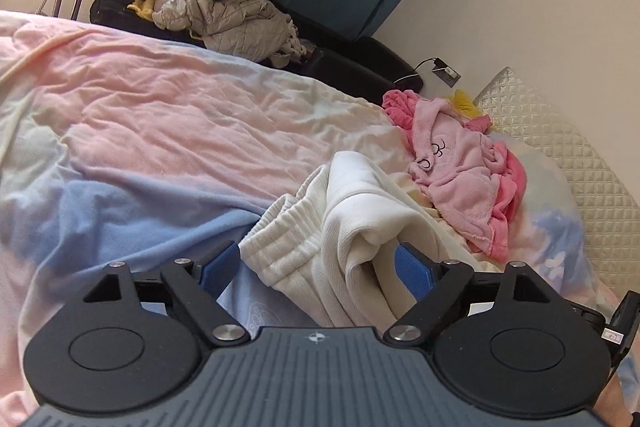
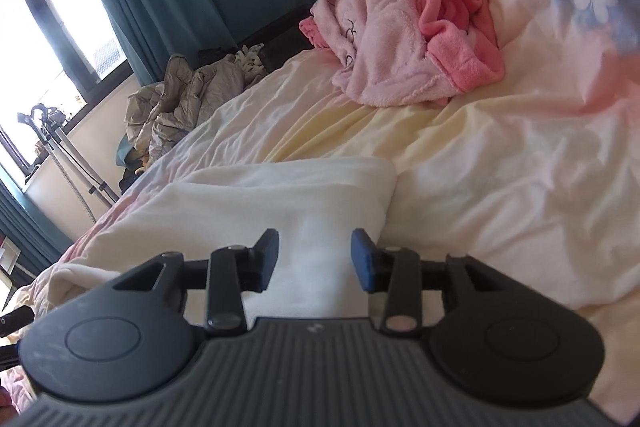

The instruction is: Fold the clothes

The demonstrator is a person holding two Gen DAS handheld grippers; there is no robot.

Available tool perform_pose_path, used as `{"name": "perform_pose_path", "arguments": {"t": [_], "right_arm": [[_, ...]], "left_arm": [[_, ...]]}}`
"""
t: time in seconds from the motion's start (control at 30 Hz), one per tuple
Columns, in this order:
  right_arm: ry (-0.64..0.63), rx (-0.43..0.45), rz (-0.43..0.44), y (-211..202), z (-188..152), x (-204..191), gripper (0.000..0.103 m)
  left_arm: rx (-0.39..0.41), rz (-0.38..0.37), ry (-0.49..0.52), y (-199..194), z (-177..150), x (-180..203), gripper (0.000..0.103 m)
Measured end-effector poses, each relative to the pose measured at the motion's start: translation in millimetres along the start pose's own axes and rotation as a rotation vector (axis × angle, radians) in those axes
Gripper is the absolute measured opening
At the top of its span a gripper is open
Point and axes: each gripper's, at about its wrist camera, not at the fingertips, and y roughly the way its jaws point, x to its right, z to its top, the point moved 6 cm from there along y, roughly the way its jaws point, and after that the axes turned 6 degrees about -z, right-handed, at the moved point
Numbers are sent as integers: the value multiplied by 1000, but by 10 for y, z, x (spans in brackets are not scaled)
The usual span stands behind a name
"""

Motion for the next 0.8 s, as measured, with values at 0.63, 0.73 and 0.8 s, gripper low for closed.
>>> {"name": "perform_pose_path", "arguments": {"t": [0.63,0.73,0.8], "right_arm": [[-294,128,348,-1448,-78,-2444,42],[-341,122,398,-1543,-304,-2792,42],[-374,120,421,-1588,-465,-2993,42]], "left_arm": [[281,406,319,-2905,578,86,103],[301,478,337,-3162,549,-36,103],[307,520,340,-3277,520,-115,103]]}}
